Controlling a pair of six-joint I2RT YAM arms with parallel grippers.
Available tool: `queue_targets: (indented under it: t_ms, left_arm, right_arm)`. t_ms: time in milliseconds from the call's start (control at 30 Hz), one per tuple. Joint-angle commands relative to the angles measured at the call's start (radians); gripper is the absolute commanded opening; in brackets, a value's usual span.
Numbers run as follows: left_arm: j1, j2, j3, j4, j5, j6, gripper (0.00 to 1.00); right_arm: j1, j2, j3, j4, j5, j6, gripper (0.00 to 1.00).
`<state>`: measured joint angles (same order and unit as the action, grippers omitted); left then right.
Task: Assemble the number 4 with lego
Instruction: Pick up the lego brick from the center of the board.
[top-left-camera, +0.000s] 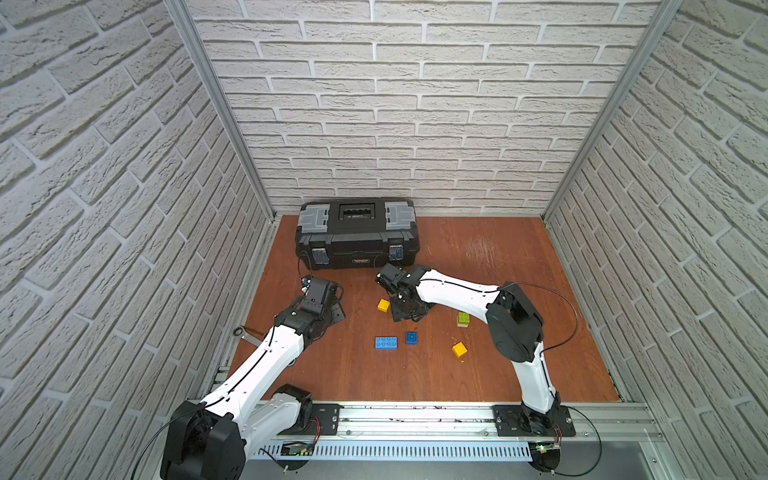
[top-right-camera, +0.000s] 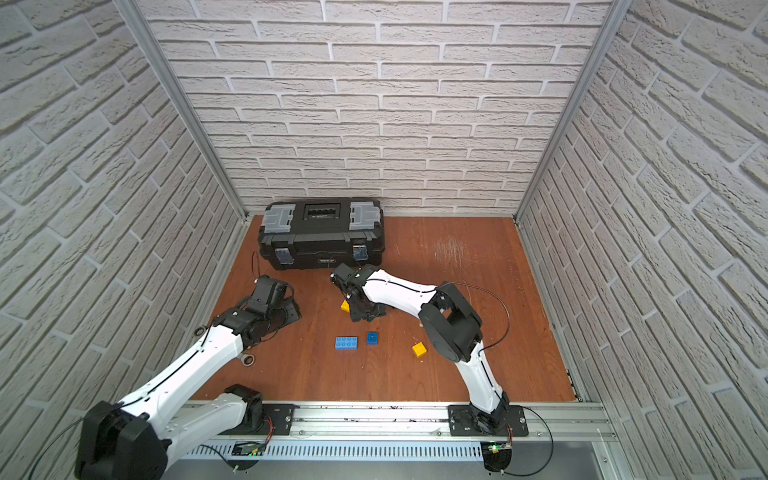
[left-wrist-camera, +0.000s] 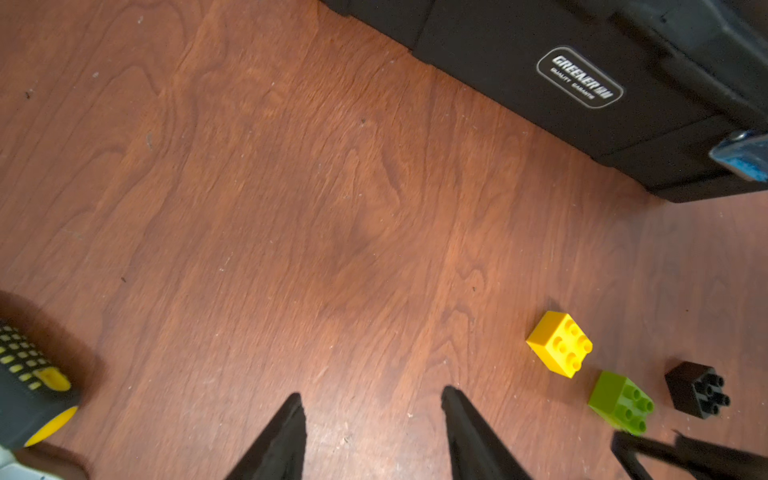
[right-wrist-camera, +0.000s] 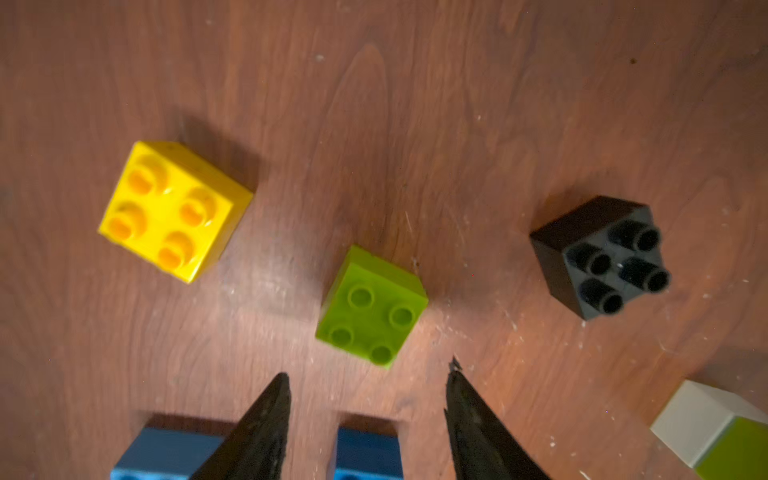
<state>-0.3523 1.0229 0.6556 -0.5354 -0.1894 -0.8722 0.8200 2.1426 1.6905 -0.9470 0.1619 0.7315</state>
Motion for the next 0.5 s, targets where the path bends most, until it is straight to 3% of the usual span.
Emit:
queue_targets:
  t_ms: [0, 200, 467]
  left_arm:
    - [0.009, -0.014, 0.021, -0.022, -0.01, -0.004, 0.56]
    - [0.015, -0.027, 0.018, -0.027, -0.007, 0.019, 0.56]
    - [0.019, -0.037, 0.004, -0.015, -0.001, 0.027, 0.56]
  right_arm:
    - [-0.009, 0.037, 0.068, -0.06, 0.026, 0.055, 0.59]
    - [-0.01, 0.098, 0.106, -0.075, 0.022, 0.08, 0.57]
    - [-0.01, 0.106, 0.106, -0.084, 0.042, 0.085, 0.39]
